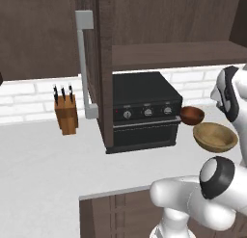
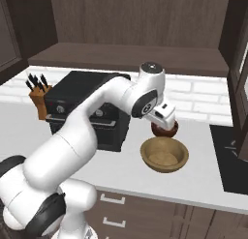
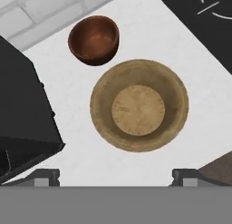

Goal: Pick up the bowls on the counter and stack them on top of one another in the open cabinet. Place the smaller bowl on top of the larger bowl.

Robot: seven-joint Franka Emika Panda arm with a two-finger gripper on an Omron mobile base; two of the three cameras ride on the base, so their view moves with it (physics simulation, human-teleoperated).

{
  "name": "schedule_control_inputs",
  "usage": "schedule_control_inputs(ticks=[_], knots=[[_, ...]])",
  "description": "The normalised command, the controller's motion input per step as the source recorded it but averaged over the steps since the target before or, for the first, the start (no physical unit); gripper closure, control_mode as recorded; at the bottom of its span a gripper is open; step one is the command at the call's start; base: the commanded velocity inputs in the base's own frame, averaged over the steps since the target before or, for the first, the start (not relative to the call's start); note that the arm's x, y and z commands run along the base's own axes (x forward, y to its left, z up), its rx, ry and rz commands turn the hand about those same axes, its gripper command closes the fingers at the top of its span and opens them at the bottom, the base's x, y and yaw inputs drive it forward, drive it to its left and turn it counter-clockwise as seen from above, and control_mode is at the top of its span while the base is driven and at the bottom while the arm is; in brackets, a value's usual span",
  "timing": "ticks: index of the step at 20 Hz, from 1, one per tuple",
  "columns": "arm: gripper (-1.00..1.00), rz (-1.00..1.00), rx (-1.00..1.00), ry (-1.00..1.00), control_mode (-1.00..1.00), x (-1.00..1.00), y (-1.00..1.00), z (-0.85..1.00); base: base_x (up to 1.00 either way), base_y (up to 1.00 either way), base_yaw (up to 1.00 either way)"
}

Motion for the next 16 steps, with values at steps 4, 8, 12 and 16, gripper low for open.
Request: schedule_control_inputs(ticks=[4,8,12,16], knots=[[-1.0,0.0,0.0,0.0,-1.0,0.35,-1.0,-0.68,0.0,0.0,0.0],[-1.0,0.05,0.0,-0.06,-1.0,0.46,-0.62,-0.74,0.0,0.0,0.0],[-1.0,0.09,0.04,-0.05,-1.0,0.44,-0.42,-0.25,0.0,0.0,0.0],[-1.0,0.02,0.01,0.07,-1.0,0.62,-0.07,0.0,0.0,0.0,0.0]])
